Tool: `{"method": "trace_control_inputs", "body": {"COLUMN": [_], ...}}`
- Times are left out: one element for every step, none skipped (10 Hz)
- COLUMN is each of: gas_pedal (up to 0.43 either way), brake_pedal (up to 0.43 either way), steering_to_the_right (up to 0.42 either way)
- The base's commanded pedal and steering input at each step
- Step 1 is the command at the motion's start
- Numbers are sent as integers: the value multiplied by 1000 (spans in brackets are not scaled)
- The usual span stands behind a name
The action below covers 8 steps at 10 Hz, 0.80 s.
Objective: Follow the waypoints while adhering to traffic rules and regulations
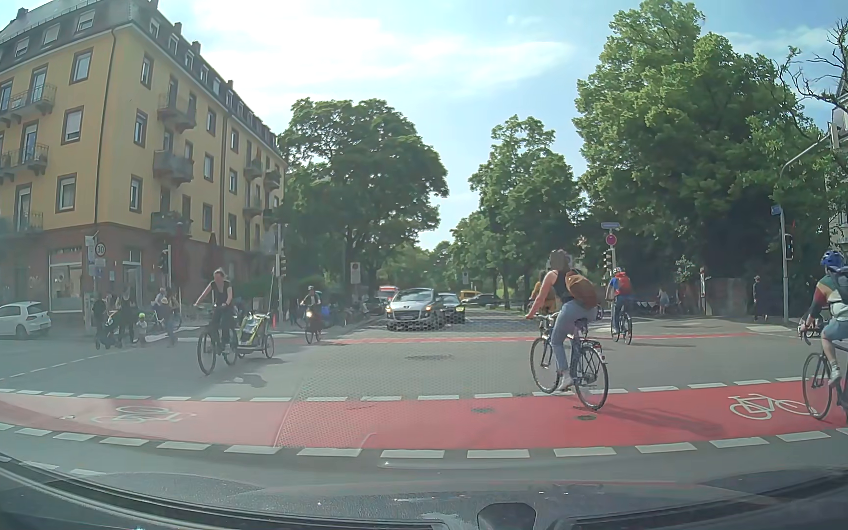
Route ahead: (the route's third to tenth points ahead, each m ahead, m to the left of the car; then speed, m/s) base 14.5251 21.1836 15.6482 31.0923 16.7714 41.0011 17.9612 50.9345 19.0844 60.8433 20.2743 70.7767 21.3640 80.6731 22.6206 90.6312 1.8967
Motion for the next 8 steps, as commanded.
{"method": "trace_control_inputs", "body": {"gas_pedal": [0, 0, 0, 0, 0, 0, 0, 0], "brake_pedal": [67, 67, 67, 67, 67, 67, 67, 73], "steering_to_the_right": [-23, -24, -26, -26, -26, -26, -26, -25]}}
